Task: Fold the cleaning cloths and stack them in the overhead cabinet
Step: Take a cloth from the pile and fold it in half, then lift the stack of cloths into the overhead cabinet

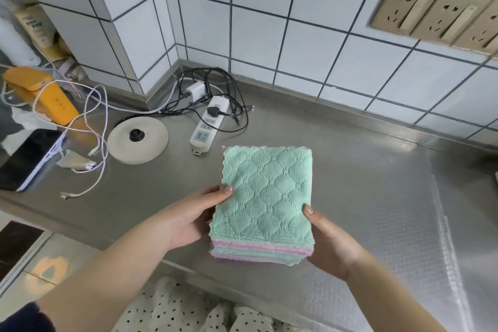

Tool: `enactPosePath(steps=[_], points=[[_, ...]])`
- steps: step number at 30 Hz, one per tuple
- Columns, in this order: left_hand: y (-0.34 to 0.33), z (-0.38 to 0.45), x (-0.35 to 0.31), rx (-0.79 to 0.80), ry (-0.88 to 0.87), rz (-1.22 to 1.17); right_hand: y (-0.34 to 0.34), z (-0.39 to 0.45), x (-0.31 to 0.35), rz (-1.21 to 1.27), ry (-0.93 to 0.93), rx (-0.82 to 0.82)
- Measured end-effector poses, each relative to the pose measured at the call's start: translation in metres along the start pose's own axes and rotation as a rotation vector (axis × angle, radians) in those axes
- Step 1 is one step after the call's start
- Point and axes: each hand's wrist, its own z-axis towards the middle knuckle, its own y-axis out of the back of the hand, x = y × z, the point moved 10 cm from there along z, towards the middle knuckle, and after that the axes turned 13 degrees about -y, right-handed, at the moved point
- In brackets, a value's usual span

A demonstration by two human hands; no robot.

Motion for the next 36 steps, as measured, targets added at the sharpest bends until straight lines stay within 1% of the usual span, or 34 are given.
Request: enactPosePath(steps=[6, 8, 10, 12, 14, 17, 21, 23, 25, 27, 28, 29, 30, 31, 35, 36], points=[[0.038, -0.01, -0.024, 0.114, 0.048, 0.067, -0.046, 0.023, -0.01, 0.039, 0.052, -0.111], [0.055, -0.019, -0.039, 0.2, 0.072, 0.133, -0.072, 0.035, -0.015, 0.073, 0.118, -0.184], [0.066, -0.029, -0.053, 0.295, 0.1, 0.19, -0.092, 0.041, -0.024, 0.175, 0.169, -0.258], [0.072, -0.04, -0.062, 0.376, 0.144, 0.221, -0.11, 0.044, -0.038, 0.283, 0.208, -0.29], [0.08, -0.047, -0.067, 0.434, 0.179, 0.258, -0.127, 0.049, -0.054, 0.345, 0.228, -0.313], [0.081, -0.056, -0.068, 0.529, 0.204, 0.309, -0.146, 0.049, -0.073, 0.429, 0.309, -0.335], [0.069, -0.076, -0.052, 0.638, 0.325, 0.304, -0.16, 0.032, -0.1, 0.607, 0.463, -0.419], [0.066, -0.083, -0.038, 0.657, 0.39, 0.315, -0.169, 0.019, -0.11, 0.674, 0.519, -0.487], [0.06, -0.091, -0.025, 0.684, 0.43, 0.332, -0.18, 0.006, -0.125, 0.737, 0.539, -0.556], [0.048, -0.104, -0.011, 0.736, 0.469, 0.364, -0.181, -0.011, -0.154, 0.815, 0.551, -0.69], [0.044, -0.11, -0.005, 0.76, 0.484, 0.375, -0.186, -0.016, -0.161, 0.829, 0.55, -0.722], [0.04, -0.115, 0.0, 0.792, 0.5, 0.391, -0.188, -0.021, -0.17, 0.845, 0.563, -0.739], [0.03, -0.13, 0.009, 0.858, 0.538, 0.41, -0.197, -0.029, -0.182, 0.862, 0.581, -0.769], [0.023, -0.141, 0.018, 0.918, 0.574, 0.412, -0.201, -0.037, -0.189, 0.873, 0.643, -0.763], [0.006, -0.176, 0.053, 1.041, 0.693, 0.445, -0.223, -0.063, -0.222, 0.896, 0.754, -0.777], [-0.003, -0.198, 0.068, 1.107, 0.732, 0.491, -0.232, -0.078, -0.243, 0.927, 0.797, -0.802]])
